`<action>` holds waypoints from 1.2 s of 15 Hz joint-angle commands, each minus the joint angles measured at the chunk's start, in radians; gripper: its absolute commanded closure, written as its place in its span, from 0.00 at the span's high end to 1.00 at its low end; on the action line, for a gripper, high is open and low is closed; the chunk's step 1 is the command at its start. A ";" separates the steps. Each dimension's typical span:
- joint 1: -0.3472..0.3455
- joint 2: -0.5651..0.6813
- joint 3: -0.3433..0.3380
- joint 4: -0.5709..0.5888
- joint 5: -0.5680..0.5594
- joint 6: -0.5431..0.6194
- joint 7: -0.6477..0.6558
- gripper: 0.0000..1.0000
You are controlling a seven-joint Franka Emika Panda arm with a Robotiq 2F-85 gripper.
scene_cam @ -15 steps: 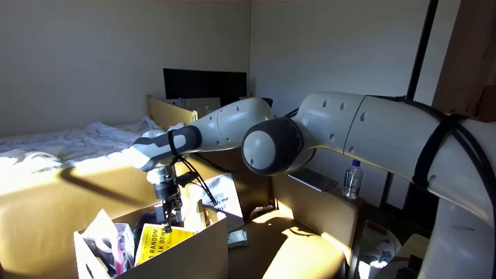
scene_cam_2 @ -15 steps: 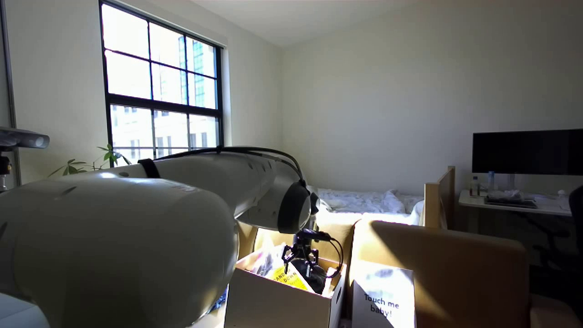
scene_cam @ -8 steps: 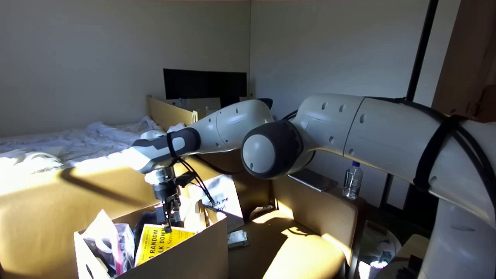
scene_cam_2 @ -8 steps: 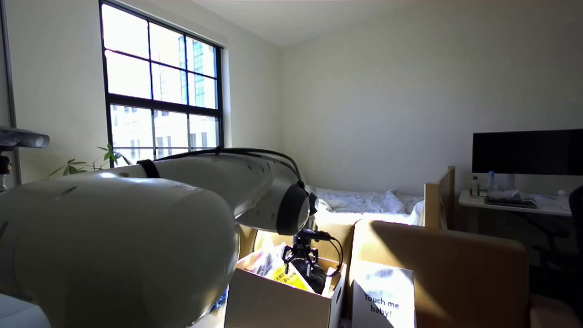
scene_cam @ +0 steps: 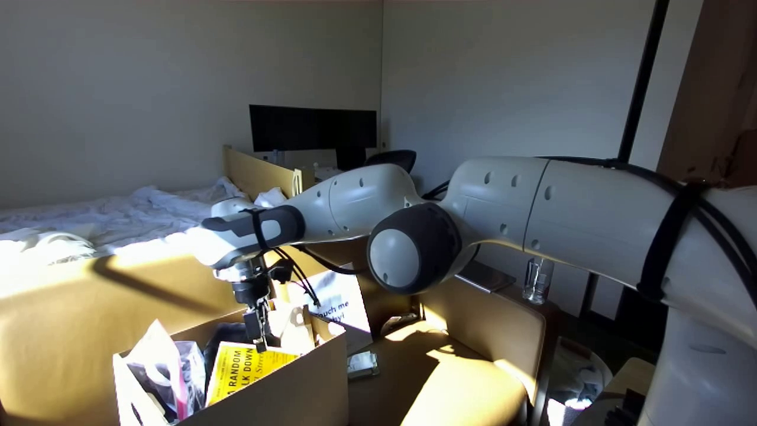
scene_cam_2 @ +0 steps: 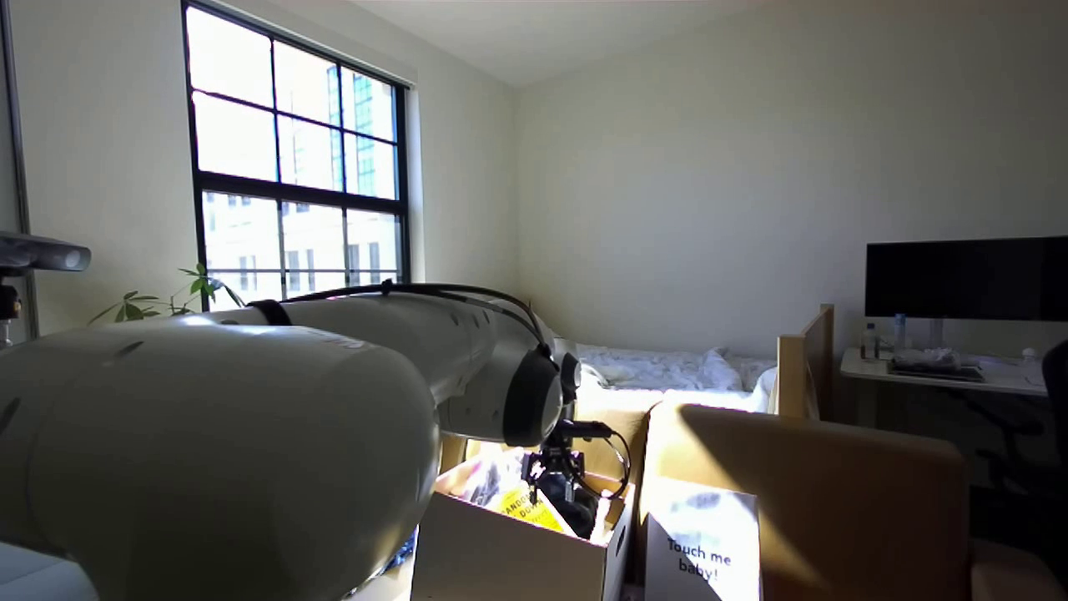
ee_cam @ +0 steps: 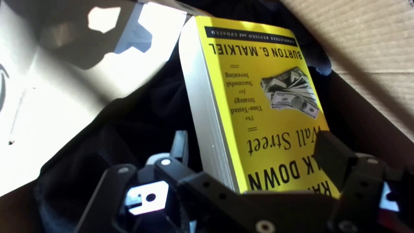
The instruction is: Take the yellow book out of the white box and place it on the backrest of the sofa
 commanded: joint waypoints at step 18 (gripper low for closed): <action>-0.048 0.012 0.062 -0.123 0.119 0.095 -0.252 1.00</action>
